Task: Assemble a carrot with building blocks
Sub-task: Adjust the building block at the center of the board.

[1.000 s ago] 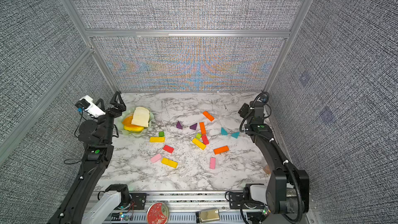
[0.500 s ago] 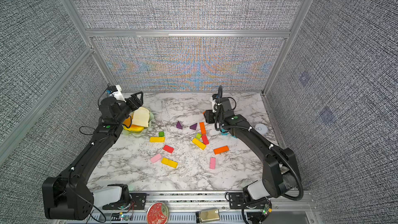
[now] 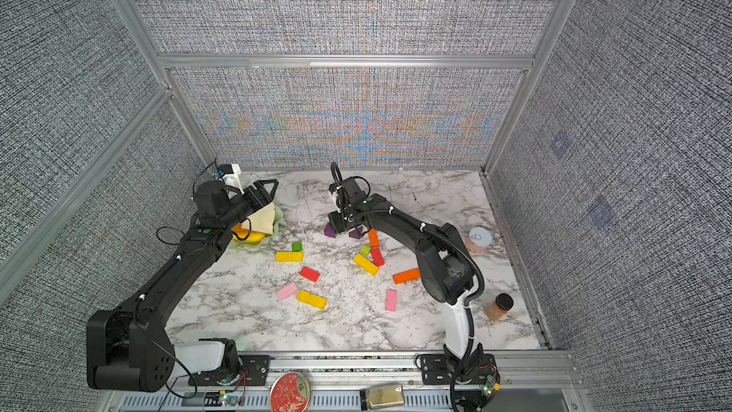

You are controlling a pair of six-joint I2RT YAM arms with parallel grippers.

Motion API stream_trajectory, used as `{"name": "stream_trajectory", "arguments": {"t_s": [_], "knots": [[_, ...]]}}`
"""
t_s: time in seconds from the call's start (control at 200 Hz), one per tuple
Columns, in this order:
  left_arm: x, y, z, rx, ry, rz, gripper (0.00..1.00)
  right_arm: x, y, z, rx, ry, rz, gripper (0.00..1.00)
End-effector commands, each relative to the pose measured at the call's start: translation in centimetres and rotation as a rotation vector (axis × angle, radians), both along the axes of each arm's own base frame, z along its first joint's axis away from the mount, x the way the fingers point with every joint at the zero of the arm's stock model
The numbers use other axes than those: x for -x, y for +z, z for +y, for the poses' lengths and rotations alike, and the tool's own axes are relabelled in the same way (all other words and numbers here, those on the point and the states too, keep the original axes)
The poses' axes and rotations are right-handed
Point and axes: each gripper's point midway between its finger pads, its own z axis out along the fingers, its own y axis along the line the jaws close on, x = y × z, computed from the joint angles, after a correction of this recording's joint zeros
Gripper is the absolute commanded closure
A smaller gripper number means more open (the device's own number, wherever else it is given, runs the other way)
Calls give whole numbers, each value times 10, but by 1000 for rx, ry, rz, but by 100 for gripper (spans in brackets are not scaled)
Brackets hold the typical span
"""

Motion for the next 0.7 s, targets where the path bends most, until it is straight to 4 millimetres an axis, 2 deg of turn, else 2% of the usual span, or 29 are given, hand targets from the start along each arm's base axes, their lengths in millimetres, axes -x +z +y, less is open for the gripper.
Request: {"name": "stream_trajectory", "arguments": {"t_s": [0.0, 0.195, 0.435, 0.695], "knots": [[2, 10, -1, -23, -20, -29, 23, 4, -18, 7, 47, 37, 59, 43], [1, 7, 3, -46, 1, -31, 23, -9, -41, 18, 86, 33, 76, 40], [-4, -10, -3, -22, -28, 18, 23, -18, -66, 28, 124, 29, 87, 40], [-5, -13, -6, -10, -40, 28, 23, -21, -75, 35, 155, 40, 68, 47]]}}
